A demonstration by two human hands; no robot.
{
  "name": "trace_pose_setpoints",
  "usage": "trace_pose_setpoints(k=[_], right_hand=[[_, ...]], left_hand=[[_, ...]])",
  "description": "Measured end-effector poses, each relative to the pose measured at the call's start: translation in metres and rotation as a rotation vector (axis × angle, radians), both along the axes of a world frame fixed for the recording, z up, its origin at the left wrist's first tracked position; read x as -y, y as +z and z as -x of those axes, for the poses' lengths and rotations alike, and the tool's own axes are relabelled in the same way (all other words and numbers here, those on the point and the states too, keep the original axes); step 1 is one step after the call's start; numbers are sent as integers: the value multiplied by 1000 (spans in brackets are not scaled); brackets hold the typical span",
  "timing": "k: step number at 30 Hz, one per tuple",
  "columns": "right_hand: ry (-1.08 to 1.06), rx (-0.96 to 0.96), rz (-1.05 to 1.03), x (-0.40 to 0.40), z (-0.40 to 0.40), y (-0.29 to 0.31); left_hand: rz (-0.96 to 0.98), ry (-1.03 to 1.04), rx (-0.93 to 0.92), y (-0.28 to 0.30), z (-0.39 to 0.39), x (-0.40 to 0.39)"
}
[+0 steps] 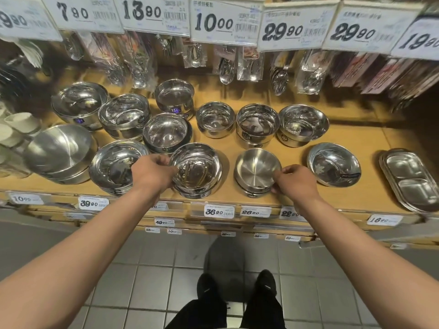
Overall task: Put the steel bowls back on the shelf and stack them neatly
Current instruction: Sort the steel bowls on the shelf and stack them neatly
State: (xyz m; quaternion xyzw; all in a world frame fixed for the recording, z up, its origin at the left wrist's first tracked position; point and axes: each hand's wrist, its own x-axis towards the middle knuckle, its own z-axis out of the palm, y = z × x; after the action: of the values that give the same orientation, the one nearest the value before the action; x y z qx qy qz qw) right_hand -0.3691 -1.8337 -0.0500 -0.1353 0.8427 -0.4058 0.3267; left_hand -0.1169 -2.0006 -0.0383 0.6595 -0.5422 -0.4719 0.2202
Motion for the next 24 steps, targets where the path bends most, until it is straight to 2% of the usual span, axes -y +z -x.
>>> trace_pose_setpoints(k=[7, 14, 17, 19, 22, 24], right_hand=[[-37, 101, 14, 1, -8, -4], [24, 45, -46, -1, -5, -6], [47, 12, -65, 0, -1, -3], [57, 7, -46, 2, 0, -2], [104, -2, -36, 4, 2, -5], [113, -10, -34, 4, 4, -7]], left_hand=[[16, -17, 67, -4, 0, 3], [118, -112, 212, -2, -1, -2], [230, -215, 369, 3, -4, -5], [381, -278, 399, 12, -1, -13], [660, -448, 307, 30, 17, -38], [632, -610, 222, 35, 39, -55]])
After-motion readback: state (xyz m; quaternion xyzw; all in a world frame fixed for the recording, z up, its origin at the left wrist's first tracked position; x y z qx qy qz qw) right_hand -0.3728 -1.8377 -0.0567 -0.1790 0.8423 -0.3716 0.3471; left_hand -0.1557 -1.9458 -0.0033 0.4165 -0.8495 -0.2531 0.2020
